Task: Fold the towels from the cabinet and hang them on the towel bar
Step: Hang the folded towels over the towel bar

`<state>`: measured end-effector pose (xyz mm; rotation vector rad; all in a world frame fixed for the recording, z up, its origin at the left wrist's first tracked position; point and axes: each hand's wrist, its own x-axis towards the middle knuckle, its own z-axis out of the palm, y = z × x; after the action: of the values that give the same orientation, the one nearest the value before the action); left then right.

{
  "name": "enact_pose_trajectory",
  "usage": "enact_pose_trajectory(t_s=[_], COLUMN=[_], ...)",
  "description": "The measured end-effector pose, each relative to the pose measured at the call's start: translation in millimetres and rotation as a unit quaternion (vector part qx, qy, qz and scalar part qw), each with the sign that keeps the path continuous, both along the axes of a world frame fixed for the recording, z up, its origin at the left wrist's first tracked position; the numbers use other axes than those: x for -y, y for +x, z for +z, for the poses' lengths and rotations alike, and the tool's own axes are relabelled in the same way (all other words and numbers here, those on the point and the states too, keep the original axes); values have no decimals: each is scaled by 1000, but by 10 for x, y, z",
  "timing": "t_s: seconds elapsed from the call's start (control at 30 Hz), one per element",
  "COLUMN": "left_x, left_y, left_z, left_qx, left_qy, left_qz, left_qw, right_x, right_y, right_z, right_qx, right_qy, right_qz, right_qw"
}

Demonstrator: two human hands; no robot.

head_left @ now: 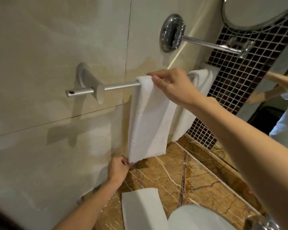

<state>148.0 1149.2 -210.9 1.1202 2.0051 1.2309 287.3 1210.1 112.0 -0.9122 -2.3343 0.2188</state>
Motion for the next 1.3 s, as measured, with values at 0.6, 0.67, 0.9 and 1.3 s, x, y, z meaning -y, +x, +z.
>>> enact_pose_trajectory(t_s=[0.6,0.67,0.9,1.3], left_x=[-607,-627,-588,-453], left_y=[462,484,444,353], left_z=[-83,-94,-99,159], left_qx=[-11,-14,-25,-60], left_qy=[23,23,33,34], left_qz=[17,17,31,25], left_qw=[1000,999,999,997], right_x=[-583,-603,-641,-605], right_y=[463,474,460,469], right_z=[-18,-31,-90,-157], right_qx=[-14,-18,-44,24], right_qy=[-9,-9,-3,109], right_qz=[4,7,12,14], right_qw=[1000,1000,999,994])
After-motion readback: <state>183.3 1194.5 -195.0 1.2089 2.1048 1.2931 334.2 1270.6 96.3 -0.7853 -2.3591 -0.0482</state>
